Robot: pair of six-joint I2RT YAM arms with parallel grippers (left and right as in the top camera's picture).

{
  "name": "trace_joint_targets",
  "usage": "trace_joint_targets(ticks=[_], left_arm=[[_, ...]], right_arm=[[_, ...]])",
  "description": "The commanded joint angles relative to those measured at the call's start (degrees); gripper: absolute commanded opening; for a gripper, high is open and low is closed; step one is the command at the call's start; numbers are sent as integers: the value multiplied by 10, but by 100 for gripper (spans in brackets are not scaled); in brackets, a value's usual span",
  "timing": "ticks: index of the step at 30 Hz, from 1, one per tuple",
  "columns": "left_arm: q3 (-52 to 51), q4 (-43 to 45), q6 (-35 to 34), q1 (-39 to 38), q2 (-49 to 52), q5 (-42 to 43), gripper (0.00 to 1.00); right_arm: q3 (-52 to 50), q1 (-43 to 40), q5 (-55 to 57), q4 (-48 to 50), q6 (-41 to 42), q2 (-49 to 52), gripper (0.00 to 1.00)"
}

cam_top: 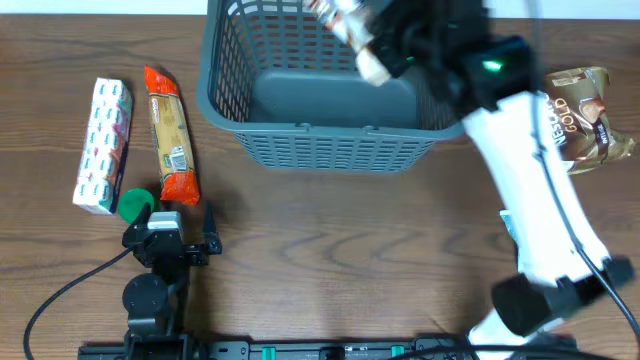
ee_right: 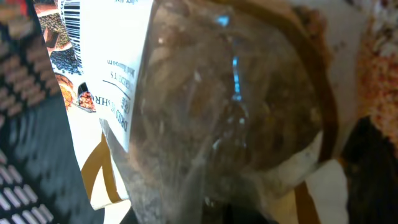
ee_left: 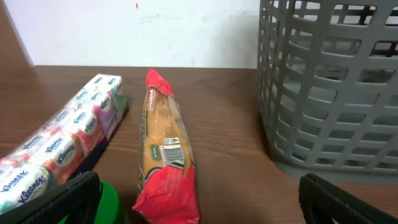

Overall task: Pack container
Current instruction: 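Lift the pouch with the right gripper and lower it into the basket, then release the pouch and move the right gripper to the blue wipes packet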

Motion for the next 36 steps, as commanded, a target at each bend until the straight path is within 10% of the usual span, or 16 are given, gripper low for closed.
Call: trace_joint_targets(ticks=[1, 19, 20, 22, 23, 36], left_arm=[[-9, -21, 8, -1, -2, 4, 99], [-9, -21, 8, -1, -2, 4, 99], [-9, -21, 8, -1, -2, 4, 99], [-9, -21, 8, -1, -2, 4, 99], [-9, -21, 8, -1, -2, 4, 99], [-9, -21, 8, -1, -2, 4, 98]], right_arm=[[3, 20, -4, -19, -32, 48, 1], [3, 25, -29, -97, -15, 150, 4], [3, 24, -29, -98, -14, 150, 20], [3, 25, -29, -99, -10, 150, 92], [3, 25, -29, -98, -5, 150, 99], [102, 23, 44, -124, 141, 101, 99]])
